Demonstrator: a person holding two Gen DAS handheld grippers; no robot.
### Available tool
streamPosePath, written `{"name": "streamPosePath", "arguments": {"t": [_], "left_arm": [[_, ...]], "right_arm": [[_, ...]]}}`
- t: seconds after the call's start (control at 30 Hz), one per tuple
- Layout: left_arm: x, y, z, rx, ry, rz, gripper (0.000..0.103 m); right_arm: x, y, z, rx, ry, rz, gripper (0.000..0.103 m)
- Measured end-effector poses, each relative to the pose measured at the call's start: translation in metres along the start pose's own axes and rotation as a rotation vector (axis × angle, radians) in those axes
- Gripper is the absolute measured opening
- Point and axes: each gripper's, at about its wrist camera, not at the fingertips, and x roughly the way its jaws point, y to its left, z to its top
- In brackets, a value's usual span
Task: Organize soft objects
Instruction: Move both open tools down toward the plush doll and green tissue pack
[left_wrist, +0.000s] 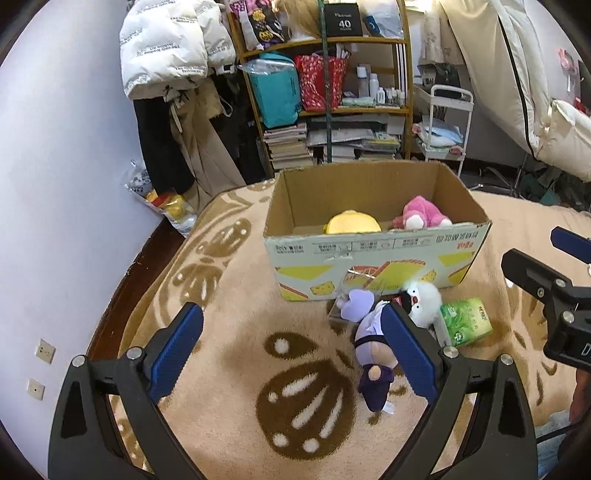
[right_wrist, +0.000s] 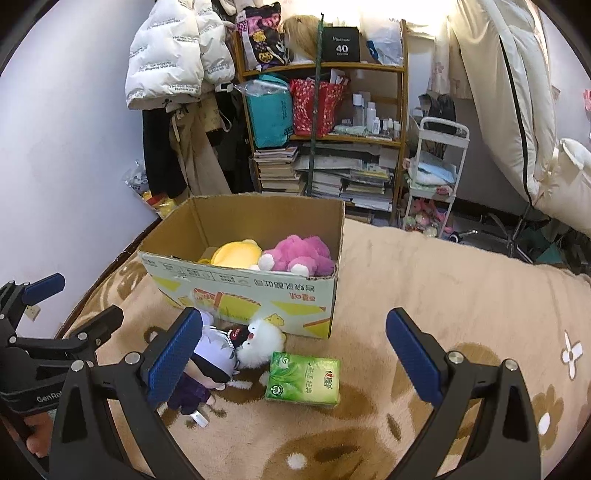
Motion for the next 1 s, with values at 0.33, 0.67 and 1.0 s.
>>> {"name": "streamPosePath", "arguments": {"t": [0.33, 0.67, 1.0], "left_arm": [[0.025, -0.011, -0.002, 0.021, 0.077, -0.034, 0.096], [0.050, -0.021, -0.006, 0.053, 0.142, -0.025, 0.096], [0.064, -0.030, -0.011, 0.073, 0.196, -0.051, 0.096]], "right_arm": [[0.030, -0.003, -0.007, 0.031, 0.067, -0.011, 0.103], [0.060, -0.008, -0.015, 0.066, 0.146, -0.022, 0.103], [0.075, -0.014, -0.021, 0.088, 0.208, -0.030, 0.103]]}}
